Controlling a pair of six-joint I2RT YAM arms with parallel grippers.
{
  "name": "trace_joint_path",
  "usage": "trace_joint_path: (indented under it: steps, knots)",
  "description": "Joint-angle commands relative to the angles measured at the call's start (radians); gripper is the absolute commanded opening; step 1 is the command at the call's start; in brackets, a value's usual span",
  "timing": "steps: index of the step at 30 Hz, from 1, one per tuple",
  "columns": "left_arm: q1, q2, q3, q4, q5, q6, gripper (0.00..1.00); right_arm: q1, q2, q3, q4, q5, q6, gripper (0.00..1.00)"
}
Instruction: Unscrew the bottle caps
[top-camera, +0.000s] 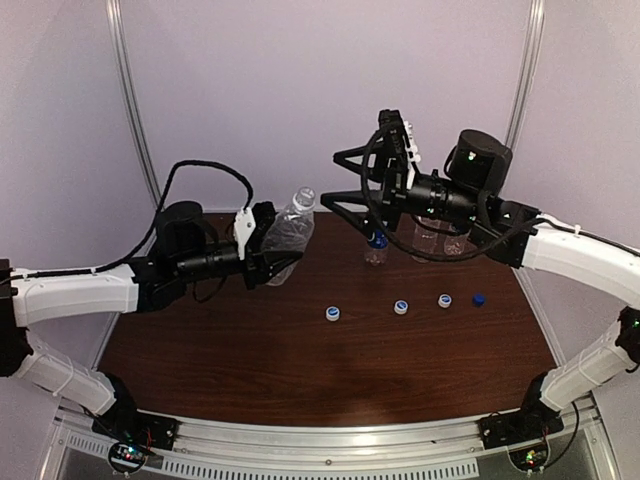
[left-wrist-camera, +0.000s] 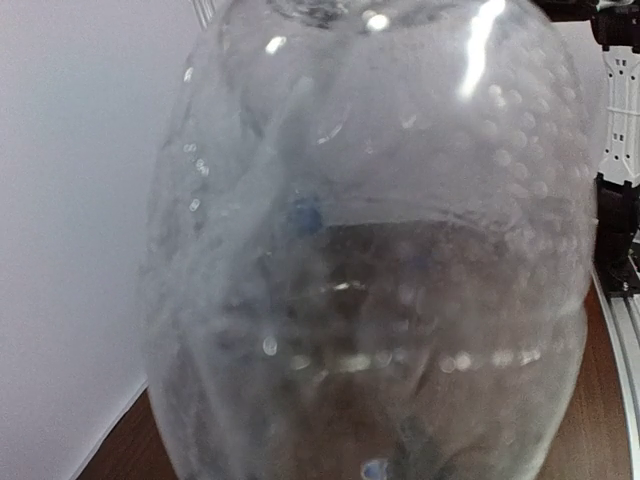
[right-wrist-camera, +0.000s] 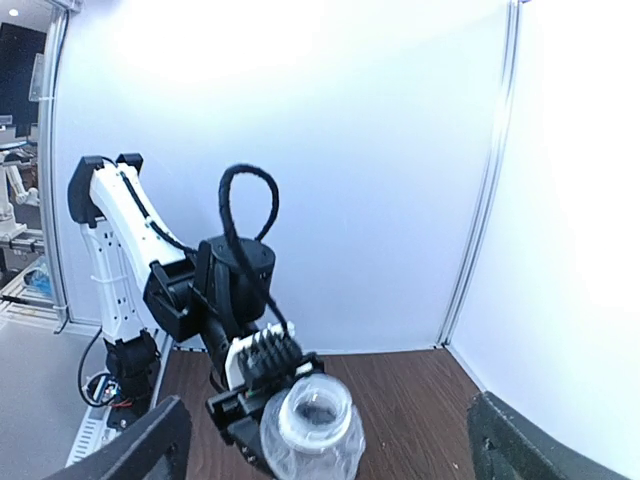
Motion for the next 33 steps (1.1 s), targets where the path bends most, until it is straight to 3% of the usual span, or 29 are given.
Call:
trace_joint_path:
  steps: [1, 9, 13, 17, 20, 26, 29, 30, 31, 32, 33]
  knots:
    - [-0.041, 0.03, 0.051, 0.051, 0.105, 0.039, 0.41, 0.001, 0.064, 0.059, 0.041, -0.046, 0.128, 0.9]
    - [-0.055, 0.055, 0.062, 0.089, 0.124, 0.023, 0.41, 0.034, 0.096, 0.069, 0.037, -0.152, 0.127, 0.86]
    - [-0.055, 0.062, 0.069, 0.086, 0.125, 0.022, 0.41, 0.037, 0.108, 0.083, -0.008, -0.132, 0.118, 0.7]
    - [-0.055, 0.058, 0.068, 0.085, 0.115, 0.024, 0.41, 0.037, 0.11, 0.077, -0.02, -0.146, 0.115, 0.72]
    - [-0.054, 0.055, 0.069, 0.083, 0.113, 0.028, 0.41, 0.037, 0.11, 0.074, -0.029, -0.127, 0.112, 0.64]
    - [-0.055, 0.056, 0.074, 0.082, 0.112, 0.031, 0.41, 0.037, 0.128, 0.09, -0.062, -0.126, 0.107, 0.39]
    - [-0.055, 0.056, 0.077, 0.079, 0.108, 0.031, 0.41, 0.038, 0.131, 0.102, -0.099, -0.115, 0.107, 0.06]
    - [-0.055, 0.056, 0.076, 0.076, 0.102, 0.031, 0.42, 0.038, 0.13, 0.107, -0.108, -0.106, 0.106, 0.0]
    - [-0.055, 0.057, 0.077, 0.072, 0.089, 0.031, 0.52, 0.038, 0.129, 0.113, -0.122, -0.092, 0.086, 0.0]
    - [-0.055, 0.058, 0.077, 0.068, 0.055, 0.026, 0.68, 0.036, 0.129, 0.123, -0.144, -0.069, 0.076, 0.0]
    - [-0.055, 0.057, 0.077, 0.064, 0.014, 0.022, 0.93, 0.034, 0.13, 0.141, -0.178, -0.027, 0.073, 0.0]
